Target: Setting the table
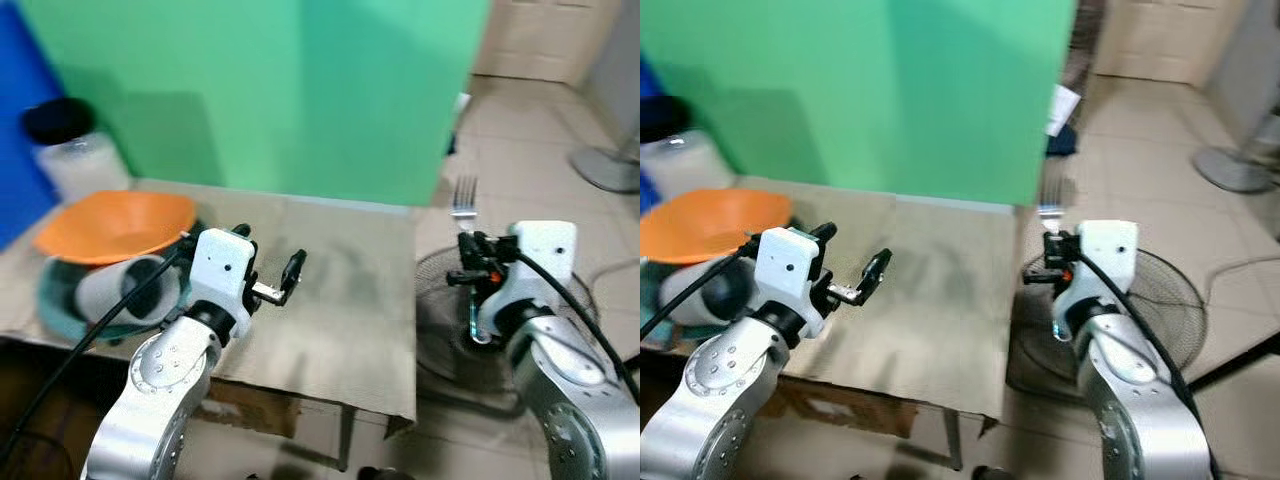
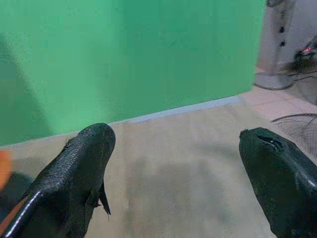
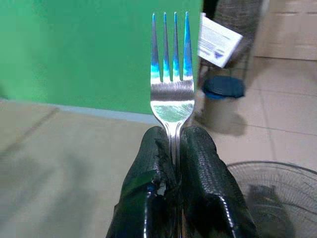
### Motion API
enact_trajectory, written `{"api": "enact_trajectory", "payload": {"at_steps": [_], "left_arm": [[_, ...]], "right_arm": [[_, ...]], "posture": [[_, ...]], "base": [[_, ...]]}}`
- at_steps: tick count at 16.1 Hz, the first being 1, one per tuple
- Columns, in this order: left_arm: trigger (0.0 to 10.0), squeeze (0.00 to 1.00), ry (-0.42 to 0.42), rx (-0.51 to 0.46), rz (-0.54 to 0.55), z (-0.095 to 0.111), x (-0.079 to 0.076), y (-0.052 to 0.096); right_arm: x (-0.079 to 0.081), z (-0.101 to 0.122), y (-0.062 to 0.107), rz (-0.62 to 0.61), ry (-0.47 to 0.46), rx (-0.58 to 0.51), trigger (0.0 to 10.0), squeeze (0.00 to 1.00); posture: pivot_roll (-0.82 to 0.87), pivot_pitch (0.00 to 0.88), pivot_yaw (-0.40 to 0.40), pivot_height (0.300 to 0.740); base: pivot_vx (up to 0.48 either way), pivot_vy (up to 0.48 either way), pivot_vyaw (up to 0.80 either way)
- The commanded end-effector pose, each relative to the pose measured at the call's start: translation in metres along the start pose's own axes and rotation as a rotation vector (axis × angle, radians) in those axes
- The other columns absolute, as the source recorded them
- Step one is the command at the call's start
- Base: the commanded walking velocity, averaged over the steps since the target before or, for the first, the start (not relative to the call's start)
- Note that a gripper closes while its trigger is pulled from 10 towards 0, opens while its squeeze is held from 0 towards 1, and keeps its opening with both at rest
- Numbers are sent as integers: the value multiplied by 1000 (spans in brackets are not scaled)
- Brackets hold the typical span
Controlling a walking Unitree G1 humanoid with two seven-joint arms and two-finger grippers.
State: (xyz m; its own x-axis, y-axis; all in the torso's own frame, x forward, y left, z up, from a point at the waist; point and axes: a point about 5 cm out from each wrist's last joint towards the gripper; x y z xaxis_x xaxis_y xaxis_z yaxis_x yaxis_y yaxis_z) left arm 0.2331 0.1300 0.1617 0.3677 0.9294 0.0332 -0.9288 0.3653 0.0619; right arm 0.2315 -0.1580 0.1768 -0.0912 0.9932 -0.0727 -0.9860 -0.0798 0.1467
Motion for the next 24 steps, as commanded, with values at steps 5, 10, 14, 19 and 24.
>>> {"api": "enact_trajectory", "payload": {"at_steps": [5,10,14,19,24], "left_arm": [[10000,0,-13,-20,-2,4,0,-1],[10000,0,-13,-29,8,4,3,-1],[10000,0,-20,-32,16,4,4,0],[10000,0,-22,-36,25,4,6,-1],[10000,0,-14,-42,21,4,5,-1]], "right_arm": [[-3,0,0,-24,10,6,10000,0],[-2,-1,0,-20,15,11,10000,0],[-2,-2,0,-27,29,22,10000,0],[-1,-4,0,-22,34,32,10000,0],[0,-4,1,-21,31,31,10000,0]], "posture": [[128,0,27,740],[128,0,25,740],[130,0,20,740],[131,0,17,740],[124,0,21,740]], "base": [[0,0,-320],[0,0,-800],[0,0,-309],[0,0,-320],[0,0,-800]]}}
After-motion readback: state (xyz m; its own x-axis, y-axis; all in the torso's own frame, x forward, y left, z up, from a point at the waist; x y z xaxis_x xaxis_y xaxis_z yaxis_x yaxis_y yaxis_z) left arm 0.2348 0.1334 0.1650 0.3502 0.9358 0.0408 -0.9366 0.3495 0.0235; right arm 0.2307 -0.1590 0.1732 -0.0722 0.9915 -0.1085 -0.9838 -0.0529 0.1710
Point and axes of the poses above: a point about 5 cm out from each wrist's last joint towards the gripper, its own y axis pointing back from the gripper into the wrist, its own z axis along the axis of the wrist's last joint, x = y × z, and after that the axes turned 5 degrees about y, right-handed
